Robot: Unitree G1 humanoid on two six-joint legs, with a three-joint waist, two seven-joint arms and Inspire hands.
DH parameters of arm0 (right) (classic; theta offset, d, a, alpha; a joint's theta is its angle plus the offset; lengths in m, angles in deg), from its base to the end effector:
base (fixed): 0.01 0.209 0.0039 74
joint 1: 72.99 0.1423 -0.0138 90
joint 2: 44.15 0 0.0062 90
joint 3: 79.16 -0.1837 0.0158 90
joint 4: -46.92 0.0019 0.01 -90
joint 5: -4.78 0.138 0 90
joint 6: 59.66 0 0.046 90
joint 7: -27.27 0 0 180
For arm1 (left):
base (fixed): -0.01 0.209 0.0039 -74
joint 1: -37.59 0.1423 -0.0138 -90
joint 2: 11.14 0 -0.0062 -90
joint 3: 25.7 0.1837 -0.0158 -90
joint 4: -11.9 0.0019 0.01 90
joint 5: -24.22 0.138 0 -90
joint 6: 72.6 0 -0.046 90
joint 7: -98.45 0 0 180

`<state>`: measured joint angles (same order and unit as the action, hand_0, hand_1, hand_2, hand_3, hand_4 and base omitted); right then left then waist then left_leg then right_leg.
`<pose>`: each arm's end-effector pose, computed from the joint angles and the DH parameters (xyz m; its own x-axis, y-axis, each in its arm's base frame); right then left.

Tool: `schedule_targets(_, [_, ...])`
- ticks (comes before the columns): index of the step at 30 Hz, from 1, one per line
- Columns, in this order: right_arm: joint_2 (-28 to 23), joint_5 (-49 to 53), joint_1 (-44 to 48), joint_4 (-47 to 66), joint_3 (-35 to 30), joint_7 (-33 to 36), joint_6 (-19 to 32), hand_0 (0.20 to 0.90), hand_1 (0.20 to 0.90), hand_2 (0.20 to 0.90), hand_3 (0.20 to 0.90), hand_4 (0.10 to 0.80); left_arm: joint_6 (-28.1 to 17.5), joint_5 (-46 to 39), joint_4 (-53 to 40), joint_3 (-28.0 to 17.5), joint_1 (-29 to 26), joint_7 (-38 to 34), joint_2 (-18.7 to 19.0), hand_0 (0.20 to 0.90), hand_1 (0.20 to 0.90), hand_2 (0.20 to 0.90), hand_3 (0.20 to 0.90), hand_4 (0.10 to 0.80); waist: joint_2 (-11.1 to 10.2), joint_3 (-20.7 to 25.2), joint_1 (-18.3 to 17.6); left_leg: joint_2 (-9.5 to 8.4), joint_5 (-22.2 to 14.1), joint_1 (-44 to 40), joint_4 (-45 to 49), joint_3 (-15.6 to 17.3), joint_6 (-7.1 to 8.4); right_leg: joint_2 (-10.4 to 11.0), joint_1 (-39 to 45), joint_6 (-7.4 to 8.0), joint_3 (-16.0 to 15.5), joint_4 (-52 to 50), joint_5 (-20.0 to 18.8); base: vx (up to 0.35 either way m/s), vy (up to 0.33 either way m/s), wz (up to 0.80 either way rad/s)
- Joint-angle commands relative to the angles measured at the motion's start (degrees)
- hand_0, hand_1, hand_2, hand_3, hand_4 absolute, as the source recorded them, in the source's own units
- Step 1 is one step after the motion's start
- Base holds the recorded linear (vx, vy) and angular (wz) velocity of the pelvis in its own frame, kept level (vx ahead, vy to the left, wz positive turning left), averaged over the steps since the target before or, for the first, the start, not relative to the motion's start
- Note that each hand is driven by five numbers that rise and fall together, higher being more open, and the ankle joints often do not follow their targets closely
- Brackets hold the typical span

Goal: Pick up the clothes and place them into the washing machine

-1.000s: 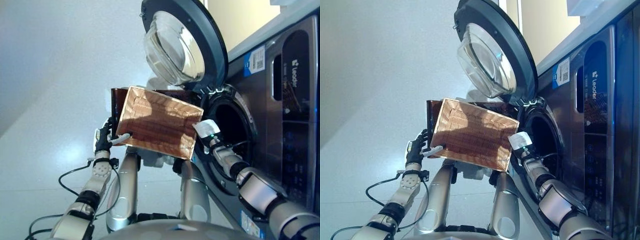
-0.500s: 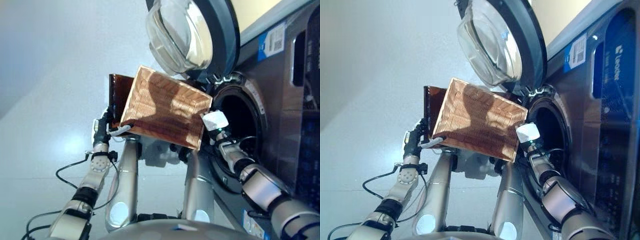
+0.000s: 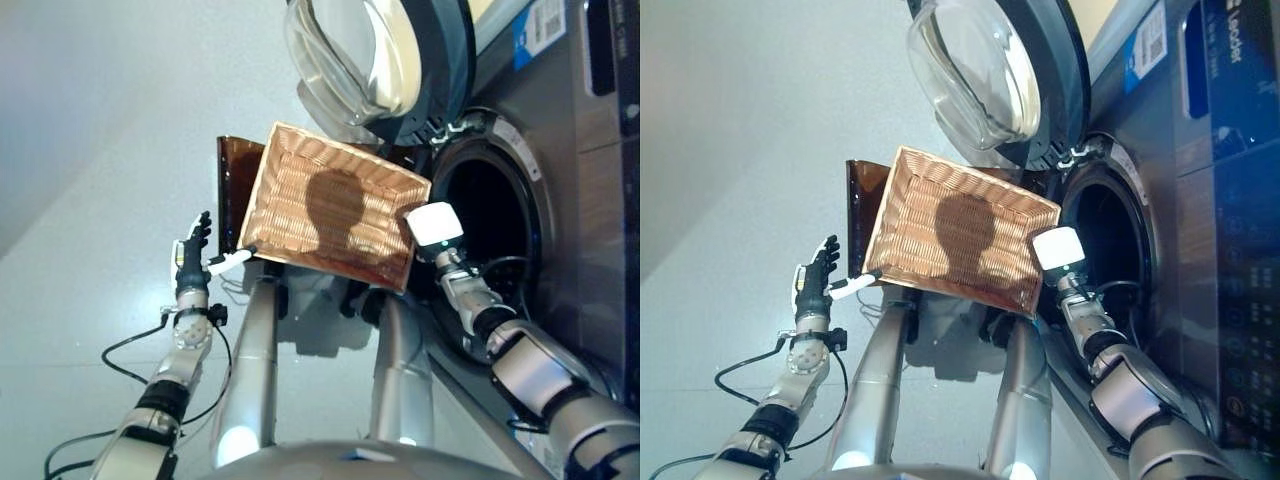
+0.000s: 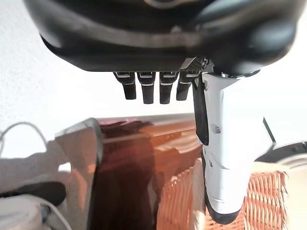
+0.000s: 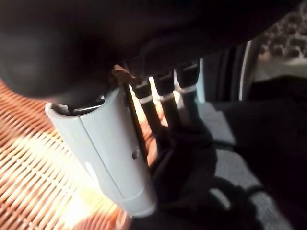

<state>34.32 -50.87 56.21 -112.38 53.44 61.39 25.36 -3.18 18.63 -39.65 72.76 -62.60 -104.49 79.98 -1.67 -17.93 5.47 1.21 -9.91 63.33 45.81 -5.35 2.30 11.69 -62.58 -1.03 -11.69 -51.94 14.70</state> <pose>0.2825 -0.2415 0.0127 0.9980 0.0521 -0.0370 -0.0115 -0.4230 -0.9060 0.2156 0.2038 -0.0159 0.9446 0.3234 -0.0559 -0.2962 0.9135 0.2789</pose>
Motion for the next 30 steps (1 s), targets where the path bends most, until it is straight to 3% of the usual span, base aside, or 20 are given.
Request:
schedule_targets(1, [-1.51,0.99,-11.43,-6.99,4.06,-7.5,3.16,0.2,0.2,0.2,0.2,0.3,-3.0,-1.04,-0.87,-3.95,4.04,-3.47,-0.02,0.9,0.9,0.9,0.9,0.8,4.06,0.44,-1.61,0.23,5.96,2.86,-4.38,-0.84,0.78,-0.64,-1.37,0.44,-2.01,1.35,-3.43,0.0,0.0,0.0])
schedule_targets(12, [0.8,-0.23,-9.49,-7.99,5.35,-6.21,1.96,0.2,0.2,0.2,0.2,0.3,-3.77,-2.79,2.53,-3.81,3.83,-3.3,-0.19,0.9,0.9,0.9,0.9,0.8,3.33,3.13,-1.02,1.09,7.7,-1.03,-11.86,0.15,0.83,-1.34,2.14,1.08,-2.59,8.12,-5.65,0.001,0.003,-0.01])
schedule_targets(22, [1.31,-0.39,-3.99,-4.34,5.18,-4.79,1.4,0.2,0.2,0.2,0.2,0.3,-3.54,-4.15,7.78,-1.9,1.38,-2.87,-0.34,0.9,0.9,0.9,0.9,0.8,2.47,2.49,-0.45,1.29,11.21,-13.47,-24.84,2.33,1.01,-2.32,12.48,2.86,-2.64,19.96,-9.7,0.047,0.02,-0.05])
schedule_targets(23, [1.94,1.49,-3.69,-4.29,3.9,-4.86,1.71,0.9,0.9,0.9,0.9,0.8,-3.52,-4.26,8.44,-1.58,1.14,-2.85,-0.73,0.9,0.9,0.9,0.9,0.8,2.56,2.37,-0.05,1.09,12.15,-17.29,-28.21,2.88,1.26,-2.32,15.87,3.39,-2.76,23.32,-10.86,0.124,0.044,-0.08])
schedule_targets(30, [2.46,12.4,-5.86,-3.36,-3.35,-5.37,4.74,0.9,0.9,0.9,0.9,0.8,-3.15,-4.27,9.79,-1.34,2.24,-2.15,-0.91,0.9,0.9,0.9,0.9,0.8,3.1,0.95,0.5,0.51,13.78,-28.43,-35.05,4.15,0.95,-2.34,26.51,4.55,-2.41,30.75,-13.54,0.081,0.058,-0.06])
